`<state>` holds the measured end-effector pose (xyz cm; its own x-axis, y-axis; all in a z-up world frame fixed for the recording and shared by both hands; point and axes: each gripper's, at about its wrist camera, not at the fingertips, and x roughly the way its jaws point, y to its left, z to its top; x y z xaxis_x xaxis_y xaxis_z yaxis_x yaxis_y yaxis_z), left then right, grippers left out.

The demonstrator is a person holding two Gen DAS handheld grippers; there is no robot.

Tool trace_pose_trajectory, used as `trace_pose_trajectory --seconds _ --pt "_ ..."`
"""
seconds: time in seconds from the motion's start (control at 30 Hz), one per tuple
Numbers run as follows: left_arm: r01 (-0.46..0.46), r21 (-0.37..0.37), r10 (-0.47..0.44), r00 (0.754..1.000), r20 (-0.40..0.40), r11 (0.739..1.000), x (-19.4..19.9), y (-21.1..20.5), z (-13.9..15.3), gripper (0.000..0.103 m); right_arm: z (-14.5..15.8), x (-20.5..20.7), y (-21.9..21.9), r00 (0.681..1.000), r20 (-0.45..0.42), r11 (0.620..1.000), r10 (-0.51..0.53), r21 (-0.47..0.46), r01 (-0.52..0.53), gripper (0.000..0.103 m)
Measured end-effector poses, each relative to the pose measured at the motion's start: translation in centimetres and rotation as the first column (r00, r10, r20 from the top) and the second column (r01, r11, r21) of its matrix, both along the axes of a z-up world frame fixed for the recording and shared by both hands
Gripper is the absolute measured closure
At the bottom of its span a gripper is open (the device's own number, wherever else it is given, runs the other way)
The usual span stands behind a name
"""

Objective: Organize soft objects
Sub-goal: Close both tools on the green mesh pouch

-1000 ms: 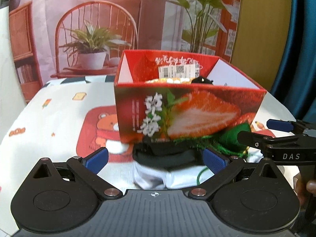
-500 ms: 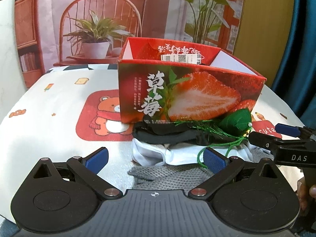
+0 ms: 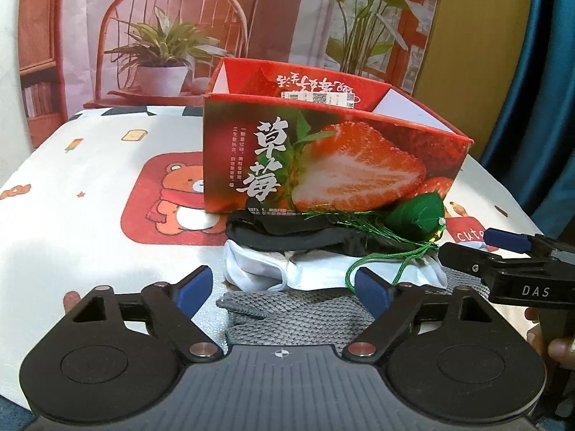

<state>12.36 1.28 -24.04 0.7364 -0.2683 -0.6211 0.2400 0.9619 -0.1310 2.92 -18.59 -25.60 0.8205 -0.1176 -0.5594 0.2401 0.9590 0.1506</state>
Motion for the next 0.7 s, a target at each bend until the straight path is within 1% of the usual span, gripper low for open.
trace_pose_trajectory --seconds 0.1,0.17,0.23,0.37,0.43,0.5,0.57,0.6,0.63,0.7 --pt "-0.010 -0.018 0.010 1.000 -0.006 1.000 0.2 0.3 -0.1 0.018 0.0 0.1 -0.3 1.000 0.003 1.000 -0.012 0.005 0.012 0.002" --pt "-0.017 -0.028 0.016 1.000 -0.010 0.999 0.2 0.5 -0.2 0.019 0.0 0.2 -0.7 1.000 0.004 1.000 -0.022 0.013 0.022 0.006" --pt "-0.015 -0.033 0.015 1.000 -0.017 0.999 0.3 0.5 -0.4 0.021 -0.1 0.2 -0.9 1.000 0.004 0.999 -0.027 0.023 0.027 0.009" --pt "0.001 -0.037 -0.002 1.000 -0.019 0.999 0.2 0.2 -0.5 0.028 -0.5 0.2 -1.0 1.000 -0.002 0.999 -0.024 0.030 0.024 0.010" --pt "0.027 -0.039 -0.028 0.999 -0.019 0.999 0.3 -0.1 -0.4 0.033 -0.5 0.2 -1.0 1.000 -0.002 0.999 -0.022 0.030 0.022 0.011" --pt "0.063 -0.048 -0.063 0.998 -0.013 0.997 0.7 -0.5 -0.1 0.041 -0.5 0.2 -1.1 1.000 0.000 0.999 -0.028 0.038 0.028 0.015" --pt "0.090 -0.048 -0.090 0.996 -0.003 0.995 1.1 -1.2 0.3 0.044 -0.4 0.2 -1.6 0.999 0.003 0.997 -0.046 0.055 0.046 0.019" --pt "0.105 -0.050 -0.105 0.994 0.004 0.993 1.4 -1.6 0.6 0.044 -0.3 0.2 -2.0 0.998 0.002 0.996 -0.056 0.065 0.056 0.020" --pt "0.119 -0.052 -0.119 0.993 0.009 0.992 1.7 -1.9 0.8 0.044 -0.3 0.2 -2.3 0.998 0.002 0.995 -0.067 0.074 0.067 0.023" --pt "0.148 -0.058 -0.148 0.989 0.004 0.987 2.7 -2.9 1.3 0.044 -0.2 0.3 -3.1 0.996 -0.003 0.993 -0.084 0.085 0.084 0.027"
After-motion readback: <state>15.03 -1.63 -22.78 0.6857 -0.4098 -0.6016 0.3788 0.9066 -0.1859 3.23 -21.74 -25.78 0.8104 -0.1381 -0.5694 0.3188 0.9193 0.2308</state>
